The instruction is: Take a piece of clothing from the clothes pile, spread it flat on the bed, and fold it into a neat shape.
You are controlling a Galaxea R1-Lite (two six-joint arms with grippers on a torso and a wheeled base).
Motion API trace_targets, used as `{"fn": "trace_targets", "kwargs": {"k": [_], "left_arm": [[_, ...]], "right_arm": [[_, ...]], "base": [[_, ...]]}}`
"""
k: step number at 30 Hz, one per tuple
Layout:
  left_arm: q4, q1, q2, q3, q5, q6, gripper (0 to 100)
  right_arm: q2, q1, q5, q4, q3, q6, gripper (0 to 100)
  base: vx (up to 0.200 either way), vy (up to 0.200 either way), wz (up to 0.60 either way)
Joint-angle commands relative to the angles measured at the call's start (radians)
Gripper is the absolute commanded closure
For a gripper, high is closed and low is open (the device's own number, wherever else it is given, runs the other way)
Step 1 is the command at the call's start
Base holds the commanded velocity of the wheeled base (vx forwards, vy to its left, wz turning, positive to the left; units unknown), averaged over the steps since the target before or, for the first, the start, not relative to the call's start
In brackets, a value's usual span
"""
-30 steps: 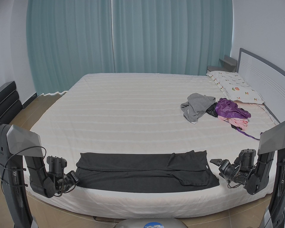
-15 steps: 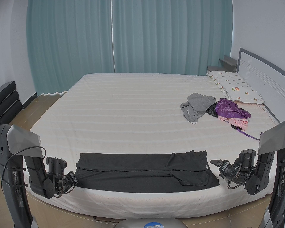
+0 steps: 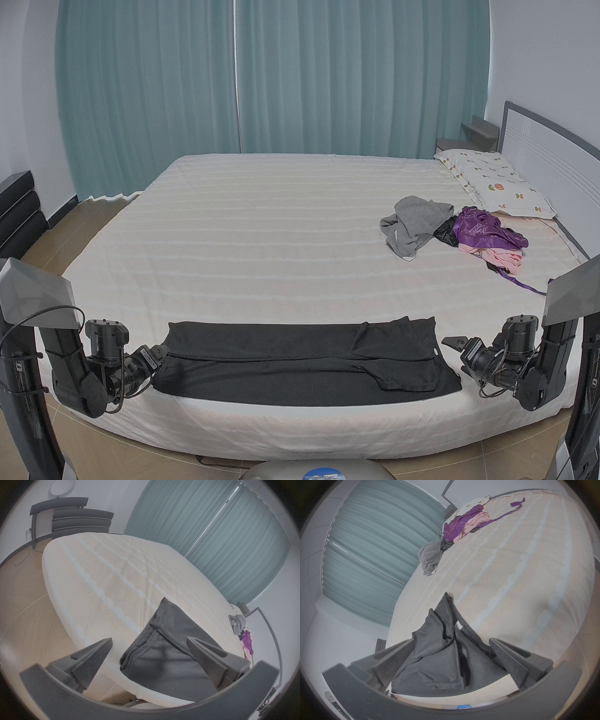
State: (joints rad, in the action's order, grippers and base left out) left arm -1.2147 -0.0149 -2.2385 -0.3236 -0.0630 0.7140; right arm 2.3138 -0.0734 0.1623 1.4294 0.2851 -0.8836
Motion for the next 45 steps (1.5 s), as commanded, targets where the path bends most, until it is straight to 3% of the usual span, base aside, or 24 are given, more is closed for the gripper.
{"fn": "trace_targets", "kwargs": {"k": [1, 6, 17, 20, 24, 28, 31, 34, 35, 36, 39, 42, 45], "left_arm": [[0.0, 0.009, 0.06, 0.001, 0.015, 0.015, 0], [0.001, 0.021, 0.062, -0.011, 0.018, 0.062, 0], [-0.002, 0.023, 0.051, -0.017, 0.022, 0.064, 0], [-0.002, 0.023, 0.053, -0.018, 0.046, 0.064, 0], [0.0, 0.024, 0.074, -0.02, 0.143, 0.065, 0], [0.02, 0.024, 0.08, -0.058, 0.167, 0.064, 0], [0.066, 0.027, 0.079, -0.11, 0.167, 0.059, 0], [0.262, 0.03, 0.083, -0.262, 0.169, 0.051, 0], [0.262, 0.03, 0.083, -0.262, 0.169, 0.051, 0], [0.396, 0.032, 0.091, -0.333, 0.169, 0.044, 0], [0.492, 0.033, 0.097, -0.368, 0.186, 0.036, 0], [0.486, 0.033, 0.091, -0.356, 0.233, 0.001, 0], [0.428, 0.062, 0.04, -0.334, 0.281, -0.134, 0]], "right_arm": [[0.002, 0.0, 0.0, 0.0, -0.001, 0.0, 0], [0.002, 0.0, 0.0, 0.0, -0.001, 0.0, 0], [0.002, -0.002, 0.0, 0.0, -0.001, 0.0, 0], [0.002, 0.0, 0.0, 0.0, -0.003, 0.0, 0], [0.002, 0.001, 0.0, 0.0, -0.009, 0.002, 0], [0.006, 0.0, 0.0, 0.0, -0.009, 0.002, 0], [0.018, -0.002, 0.0, 0.002, -0.012, 0.002, 0], [0.049, -0.012, 0.002, 0.039, -0.012, 0.009, 0], [0.049, -0.012, 0.002, 0.039, -0.012, 0.009, 0], [0.064, -0.012, 0.002, 0.059, -0.018, 0.009, 0], [0.079, -0.012, 0.002, 0.066, -0.024, 0.009, 0], [0.084, -0.012, 0.002, 0.075, -0.024, 0.011, 0], [0.085, -0.014, 0.002, 0.079, -0.026, 0.011, 0]], "base": [[0.0, 0.0, 0.0], [0.08, 0.0, 0.0], [0.127, 0.0, 0.0], [0.0, 0.0, 0.0], [0.0, 0.0, 0.0], [0.0, 0.0, 0.0], [0.0, 0.0, 0.0], [0.0, 0.0, 0.0], [0.0, 0.0, 0.0], [0.0, 0.0, 0.0], [0.0, 0.0, 0.0], [0.0, 0.0, 0.0], [0.0, 0.0, 0.0]]}}
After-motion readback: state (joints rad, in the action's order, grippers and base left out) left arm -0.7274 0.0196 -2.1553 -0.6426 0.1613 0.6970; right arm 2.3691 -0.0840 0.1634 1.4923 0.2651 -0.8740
